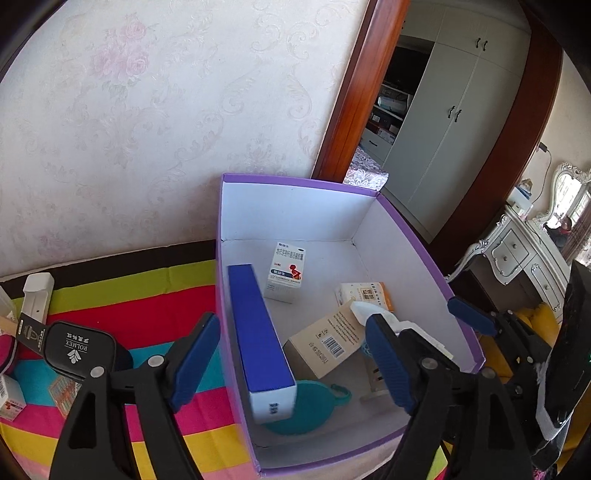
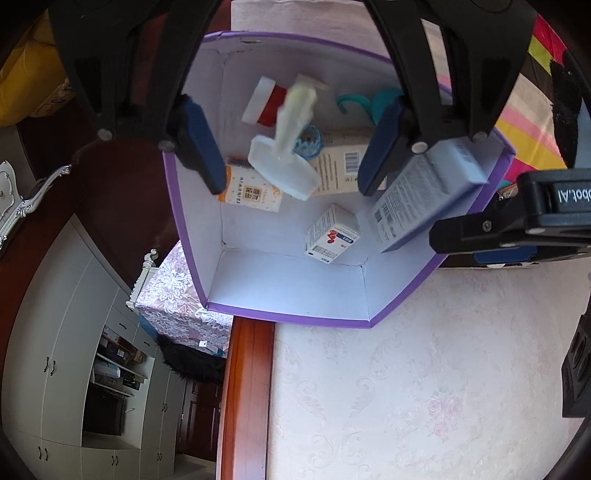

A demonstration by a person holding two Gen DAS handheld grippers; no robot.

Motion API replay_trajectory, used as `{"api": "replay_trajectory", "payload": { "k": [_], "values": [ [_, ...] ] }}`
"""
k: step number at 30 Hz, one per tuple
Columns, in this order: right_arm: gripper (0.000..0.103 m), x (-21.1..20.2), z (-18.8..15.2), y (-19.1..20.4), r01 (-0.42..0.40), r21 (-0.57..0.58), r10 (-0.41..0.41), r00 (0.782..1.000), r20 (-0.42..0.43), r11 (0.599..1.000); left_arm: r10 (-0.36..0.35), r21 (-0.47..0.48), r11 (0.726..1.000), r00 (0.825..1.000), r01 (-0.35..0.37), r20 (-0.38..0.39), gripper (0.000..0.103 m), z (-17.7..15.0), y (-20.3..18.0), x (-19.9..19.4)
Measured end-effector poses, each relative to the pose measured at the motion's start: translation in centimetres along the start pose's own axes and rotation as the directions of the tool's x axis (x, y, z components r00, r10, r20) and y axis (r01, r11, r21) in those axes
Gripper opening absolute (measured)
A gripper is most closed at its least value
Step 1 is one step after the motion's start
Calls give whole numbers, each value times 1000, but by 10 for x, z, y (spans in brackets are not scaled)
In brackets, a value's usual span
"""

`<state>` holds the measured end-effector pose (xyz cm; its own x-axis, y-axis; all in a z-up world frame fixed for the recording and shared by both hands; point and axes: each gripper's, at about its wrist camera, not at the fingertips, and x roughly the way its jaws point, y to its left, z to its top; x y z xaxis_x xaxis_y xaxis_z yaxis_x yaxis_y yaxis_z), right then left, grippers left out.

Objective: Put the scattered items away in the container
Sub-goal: 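Open both grippers to drop the long box and scoop into the box, then move both grippers back toward the remaining items on the bedspread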

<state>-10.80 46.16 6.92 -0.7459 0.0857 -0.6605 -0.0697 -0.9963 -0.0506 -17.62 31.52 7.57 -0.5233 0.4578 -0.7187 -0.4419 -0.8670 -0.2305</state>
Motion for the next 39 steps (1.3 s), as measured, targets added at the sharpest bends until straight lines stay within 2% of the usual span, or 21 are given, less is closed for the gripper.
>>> {"api": "replay_trajectory", "payload": {
  "k": [9,16,21,24,33,34,37,39],
  "values": [
    [79,-7,-5,1,-7,12,7,1000,25,1000,11,-19,1000,1000,-10,26,81,-21,21,-20],
    [79,-29,-4,24,-35,-15,36,998,60,999,38,-43,998,998,-36,44,81,-49,53,-48],
    [81,-45,-2,56,-97,-37,100,991,89,995,51,-117,992,998,-45,46,81,-74,91,-67],
    [82,-48,-3,81,-143,-59,148,985,91,988,84,-157,985,995,-75,53,81,-89,118,-79],
    [83,-27,-21,164,-277,-92,281,959,35,956,198,-222,956,980,-193,1,81,-142,210,-113],
    [86,-23,-24,172,-285,-97,289,957,26,954,204,-224,953,979,-202,-13,81,-148,219,-115],
    [101,-17,-31,196,-211,-126,219,974,54,969,233,-229,944,971,-238,-49,81,-168,248,-119],
    [102,-15,-32,203,-168,-119,177,982,71,979,247,-237,937,967,-255,-65,82,-178,264,-122]
  ]
}}
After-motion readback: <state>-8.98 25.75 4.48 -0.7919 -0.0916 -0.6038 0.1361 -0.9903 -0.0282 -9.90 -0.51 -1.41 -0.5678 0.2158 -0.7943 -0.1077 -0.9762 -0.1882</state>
